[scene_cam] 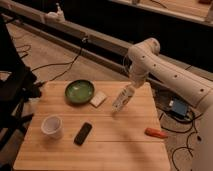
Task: Stand the bottle upright
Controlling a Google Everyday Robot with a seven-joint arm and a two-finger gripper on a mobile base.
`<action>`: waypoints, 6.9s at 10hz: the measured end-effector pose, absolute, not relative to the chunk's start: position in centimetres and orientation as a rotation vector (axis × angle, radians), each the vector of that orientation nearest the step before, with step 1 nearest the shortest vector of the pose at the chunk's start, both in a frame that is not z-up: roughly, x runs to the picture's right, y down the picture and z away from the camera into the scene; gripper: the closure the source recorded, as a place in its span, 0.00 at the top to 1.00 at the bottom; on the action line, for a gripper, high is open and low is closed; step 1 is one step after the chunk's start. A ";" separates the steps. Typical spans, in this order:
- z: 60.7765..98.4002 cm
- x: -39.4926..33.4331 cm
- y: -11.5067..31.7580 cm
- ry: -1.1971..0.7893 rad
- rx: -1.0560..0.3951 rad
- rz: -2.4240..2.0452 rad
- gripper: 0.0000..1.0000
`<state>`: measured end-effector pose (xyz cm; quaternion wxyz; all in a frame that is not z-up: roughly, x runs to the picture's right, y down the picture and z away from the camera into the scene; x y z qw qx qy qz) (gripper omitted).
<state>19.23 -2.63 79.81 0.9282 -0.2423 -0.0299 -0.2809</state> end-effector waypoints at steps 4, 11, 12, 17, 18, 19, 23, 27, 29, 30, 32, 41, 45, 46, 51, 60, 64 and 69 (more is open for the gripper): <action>80.3 20.8 -4.2 0.060 -0.491 -0.611 0.00; 82.1 19.5 -4.1 0.038 -0.459 -0.576 0.00; 82.3 19.3 -4.0 0.024 -0.456 -0.572 0.00; 82.6 19.7 -3.8 -0.007 -0.450 -0.557 0.00; 82.6 19.8 -3.8 -0.010 -0.449 -0.554 0.00; 82.6 19.9 -3.9 -0.013 -0.448 -0.553 0.00; 82.7 20.2 -3.9 -0.017 -0.452 -0.552 0.00; 83.2 21.5 -4.4 0.026 -0.453 -0.572 0.00; 83.5 21.6 -5.6 0.051 -0.418 -0.599 0.00; 83.6 21.3 -6.1 0.055 -0.399 -0.615 0.00; 83.7 20.6 -6.9 0.050 -0.362 -0.642 0.00; 81.7 16.3 -7.6 -0.003 -0.268 -0.964 0.00; 83.5 17.0 -8.7 -0.003 -0.209 -1.028 0.00; 83.9 16.9 -8.9 -0.025 -0.182 -1.056 0.00; 83.2 14.4 -9.6 -0.167 -0.042 -1.213 0.00; 84.1 15.9 -11.4 -0.100 -0.013 -1.370 0.00; 85.6 17.9 -10.9 -0.049 -0.030 -1.457 0.00; 87.3 18.7 -11.4 0.013 0.009 -1.450 0.00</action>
